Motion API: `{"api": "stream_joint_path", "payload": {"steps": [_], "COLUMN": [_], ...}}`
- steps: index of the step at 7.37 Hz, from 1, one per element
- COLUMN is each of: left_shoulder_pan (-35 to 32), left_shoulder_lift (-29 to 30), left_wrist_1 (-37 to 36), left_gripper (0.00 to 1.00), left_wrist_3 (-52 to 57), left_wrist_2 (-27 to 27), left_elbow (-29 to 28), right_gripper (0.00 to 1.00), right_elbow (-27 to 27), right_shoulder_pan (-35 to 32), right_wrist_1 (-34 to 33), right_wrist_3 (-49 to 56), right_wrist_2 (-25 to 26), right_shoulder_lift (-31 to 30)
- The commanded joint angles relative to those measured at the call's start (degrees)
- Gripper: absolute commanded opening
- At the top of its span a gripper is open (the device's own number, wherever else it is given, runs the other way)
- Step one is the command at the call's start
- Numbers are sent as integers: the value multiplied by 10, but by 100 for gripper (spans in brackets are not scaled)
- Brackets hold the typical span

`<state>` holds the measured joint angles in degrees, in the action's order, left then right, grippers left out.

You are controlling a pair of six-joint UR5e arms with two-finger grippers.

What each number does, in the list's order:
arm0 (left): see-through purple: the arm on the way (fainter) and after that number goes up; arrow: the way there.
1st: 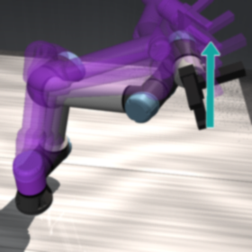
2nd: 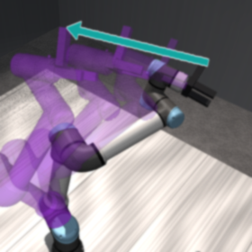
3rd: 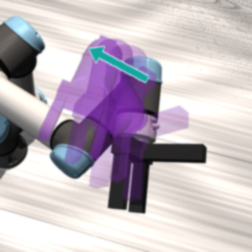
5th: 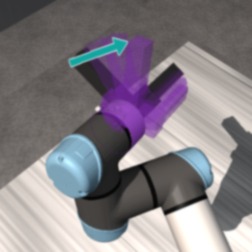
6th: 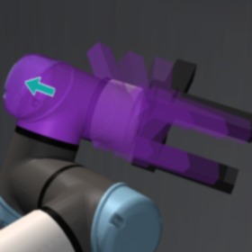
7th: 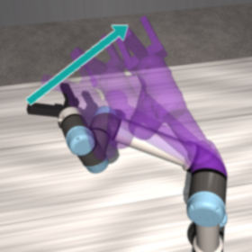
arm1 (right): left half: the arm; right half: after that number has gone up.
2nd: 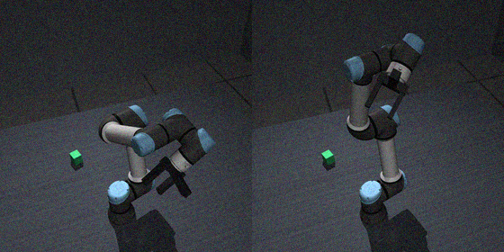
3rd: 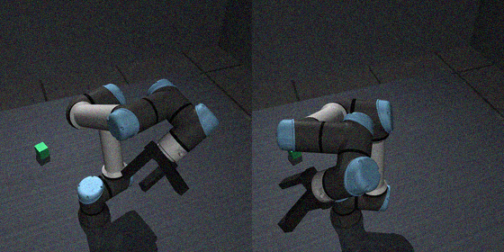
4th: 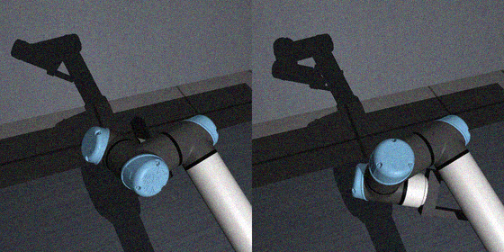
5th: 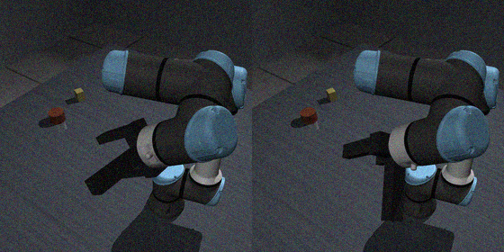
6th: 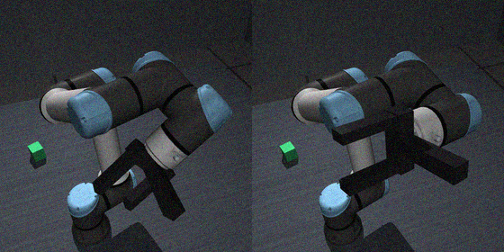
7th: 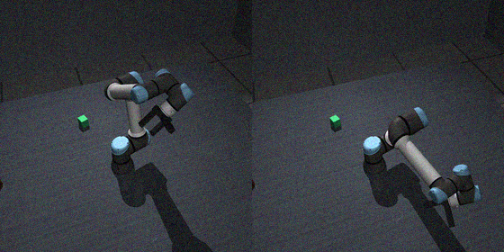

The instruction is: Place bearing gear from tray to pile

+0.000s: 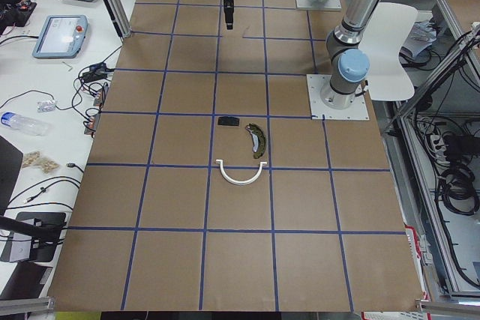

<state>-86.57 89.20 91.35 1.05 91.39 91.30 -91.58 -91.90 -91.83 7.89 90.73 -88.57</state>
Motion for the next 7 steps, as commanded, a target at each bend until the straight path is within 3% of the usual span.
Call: {"api": "stream_joint_path", "payload": {"steps": [1, 7], "left_shoulder_pan": [0, 0], "left_shoulder_lift": [-3, 2], "left_wrist_1": [1, 0], "left_gripper": [100, 100], "left_wrist_3": [0, 0], "left_wrist_2": [0, 0], "left_elbow": [2, 0], "right_gripper": [100, 100], "right_elbow": [0, 9], "right_shoulder_pan": [1, 5], "right_wrist_1": [0, 0], "right_wrist_3": [-1, -16], "right_wrist_2": [0, 2], "right_shoulder_lift": [0, -1]}}
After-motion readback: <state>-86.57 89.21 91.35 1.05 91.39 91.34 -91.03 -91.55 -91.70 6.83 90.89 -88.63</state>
